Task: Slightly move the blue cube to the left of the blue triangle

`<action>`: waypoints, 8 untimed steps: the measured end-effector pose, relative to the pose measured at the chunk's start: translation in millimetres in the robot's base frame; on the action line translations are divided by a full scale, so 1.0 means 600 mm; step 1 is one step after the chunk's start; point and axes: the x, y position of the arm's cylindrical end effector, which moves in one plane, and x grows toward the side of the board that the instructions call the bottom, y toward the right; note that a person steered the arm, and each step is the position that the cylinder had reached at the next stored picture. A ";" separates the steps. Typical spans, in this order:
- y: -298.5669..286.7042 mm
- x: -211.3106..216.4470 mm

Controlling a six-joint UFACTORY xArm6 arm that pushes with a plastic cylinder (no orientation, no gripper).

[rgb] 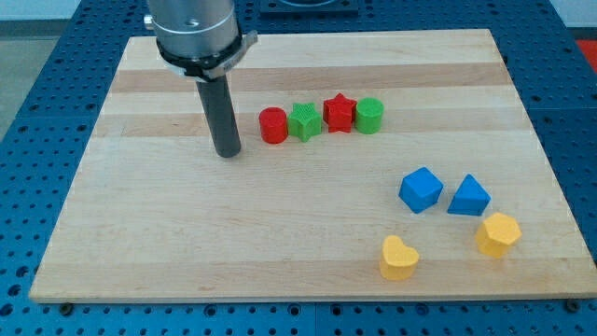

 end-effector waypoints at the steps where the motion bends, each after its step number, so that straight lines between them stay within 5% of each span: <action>1: 0.024 -0.027; 4: 0.038 -0.023; 5: 0.072 0.033; 8: 0.306 0.068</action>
